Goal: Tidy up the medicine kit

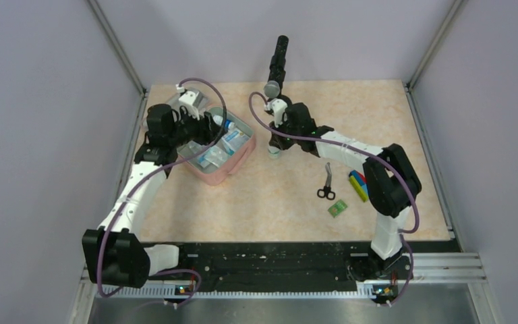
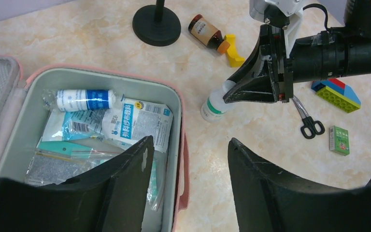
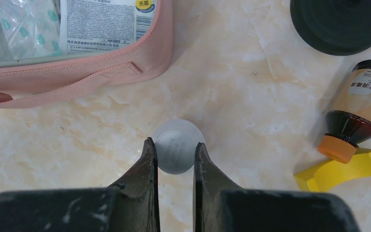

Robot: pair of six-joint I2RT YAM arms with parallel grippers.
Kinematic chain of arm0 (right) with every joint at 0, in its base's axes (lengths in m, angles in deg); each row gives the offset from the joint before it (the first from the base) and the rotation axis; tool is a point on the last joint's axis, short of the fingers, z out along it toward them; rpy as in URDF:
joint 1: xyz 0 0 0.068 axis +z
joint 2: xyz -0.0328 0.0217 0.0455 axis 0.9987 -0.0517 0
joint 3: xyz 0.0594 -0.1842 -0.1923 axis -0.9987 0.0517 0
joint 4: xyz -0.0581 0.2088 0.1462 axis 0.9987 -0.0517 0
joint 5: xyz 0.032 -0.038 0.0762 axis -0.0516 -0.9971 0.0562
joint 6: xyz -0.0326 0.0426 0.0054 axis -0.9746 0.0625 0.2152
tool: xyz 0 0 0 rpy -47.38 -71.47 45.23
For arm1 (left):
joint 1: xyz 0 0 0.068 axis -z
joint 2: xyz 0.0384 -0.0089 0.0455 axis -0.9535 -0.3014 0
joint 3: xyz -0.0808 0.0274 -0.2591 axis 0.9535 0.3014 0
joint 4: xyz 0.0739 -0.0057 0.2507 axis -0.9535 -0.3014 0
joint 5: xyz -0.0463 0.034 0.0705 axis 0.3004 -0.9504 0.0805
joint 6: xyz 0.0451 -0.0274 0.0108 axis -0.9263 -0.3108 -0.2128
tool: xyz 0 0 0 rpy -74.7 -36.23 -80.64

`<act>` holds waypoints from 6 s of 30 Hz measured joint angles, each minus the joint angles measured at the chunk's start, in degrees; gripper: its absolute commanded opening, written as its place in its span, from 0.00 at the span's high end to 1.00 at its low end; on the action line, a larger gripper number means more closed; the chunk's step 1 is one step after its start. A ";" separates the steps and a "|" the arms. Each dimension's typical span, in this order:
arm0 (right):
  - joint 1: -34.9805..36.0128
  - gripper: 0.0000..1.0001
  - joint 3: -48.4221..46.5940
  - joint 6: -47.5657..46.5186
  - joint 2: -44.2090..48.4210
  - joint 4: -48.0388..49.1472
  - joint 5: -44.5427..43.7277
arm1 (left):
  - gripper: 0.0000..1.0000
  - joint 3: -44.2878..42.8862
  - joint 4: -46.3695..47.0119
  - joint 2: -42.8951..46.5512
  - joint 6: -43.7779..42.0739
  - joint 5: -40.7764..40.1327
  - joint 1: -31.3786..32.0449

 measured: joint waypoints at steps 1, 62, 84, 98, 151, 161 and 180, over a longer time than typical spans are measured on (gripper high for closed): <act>0.00 1.00 0.00 -0.17 0.04 0.07 -0.04 | 0.37 0.13 0.00 -0.13 -0.26 0.52 0.00; -4.04 0.46 11.43 -18.78 30.60 4.09 35.39 | 0.46 -17.88 -14.03 -19.34 -40.50 29.46 16.31; -9.05 0.45 26.56 -17.57 46.95 -8.31 27.54 | 0.53 -32.94 -63.54 -26.43 -102.77 -0.24 -2.60; -9.07 0.47 27.63 -19.85 47.34 -10.82 25.38 | 0.49 -39.52 -75.01 -42.25 -119.99 -5.88 -1.07; -20.04 0.54 8.15 13.38 7.06 9.94 16.70 | 0.22 -44.09 -73.66 -39.93 -110.29 -17.88 2.25; -20.09 0.50 -2.71 8.09 -4.55 9.57 10.67 | 0.25 -32.00 -53.48 -15.58 -68.30 6.01 2.21; -18.21 0.52 -12.35 3.98 -18.56 9.64 6.12 | 0.02 -8.68 -20.13 -0.50 -2.34 16.11 4.94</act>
